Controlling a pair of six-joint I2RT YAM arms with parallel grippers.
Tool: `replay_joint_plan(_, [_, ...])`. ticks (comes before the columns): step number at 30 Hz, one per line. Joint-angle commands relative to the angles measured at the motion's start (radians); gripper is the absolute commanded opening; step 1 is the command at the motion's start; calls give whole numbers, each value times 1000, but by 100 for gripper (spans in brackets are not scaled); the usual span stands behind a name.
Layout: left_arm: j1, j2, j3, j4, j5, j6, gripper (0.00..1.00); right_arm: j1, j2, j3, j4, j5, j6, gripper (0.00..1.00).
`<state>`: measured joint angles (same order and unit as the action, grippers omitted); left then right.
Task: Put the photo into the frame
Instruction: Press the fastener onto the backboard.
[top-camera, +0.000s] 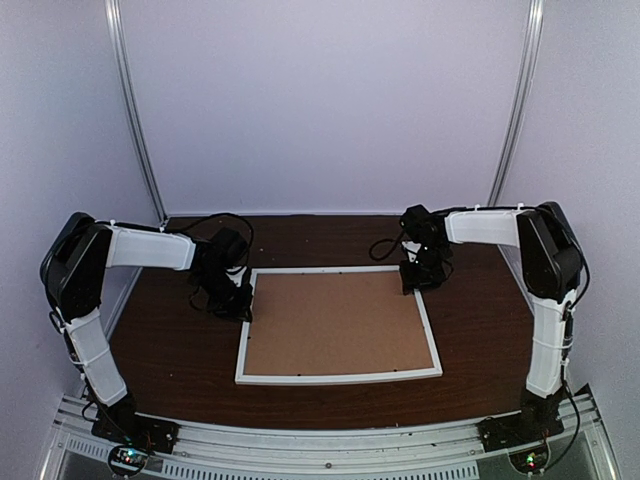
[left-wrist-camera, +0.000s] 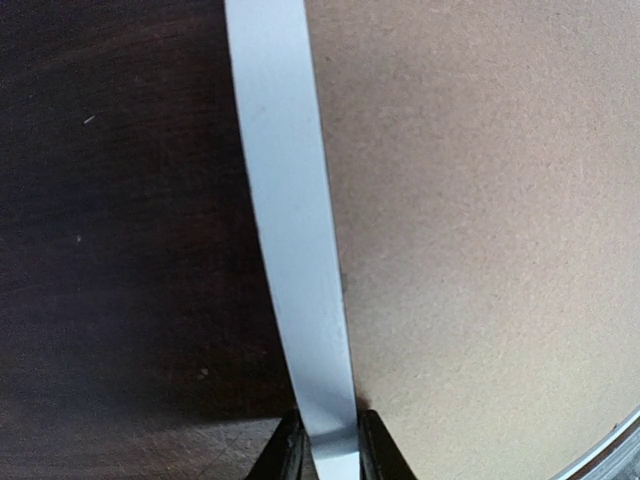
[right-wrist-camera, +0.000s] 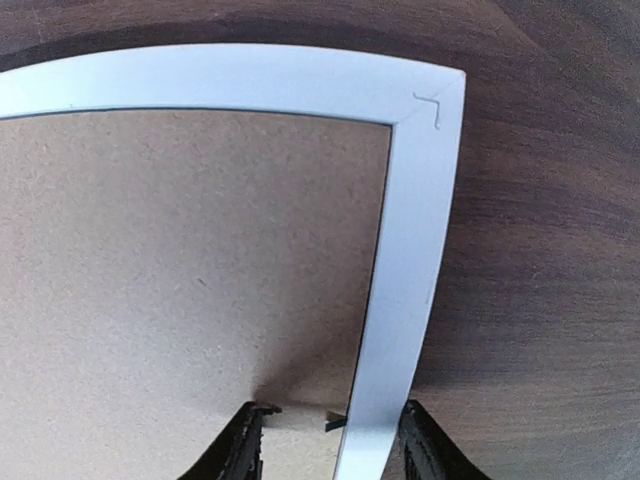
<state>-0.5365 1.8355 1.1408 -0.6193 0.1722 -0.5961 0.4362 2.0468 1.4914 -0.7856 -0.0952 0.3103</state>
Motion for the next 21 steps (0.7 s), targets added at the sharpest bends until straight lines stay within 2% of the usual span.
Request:
replay_joint_plan(1, [-1,9,-15,44,-18,12,21,23,12,-17,-2,-29,11,46])
replay_joint_plan(11, [-2,8,-13,43,-25,9,22,22,-159,-58,-32,-74,4,48])
replay_joint_plan(21, [-2,4,-9,43,-31,10,22,22,-348,-244,-89,-38,9,48])
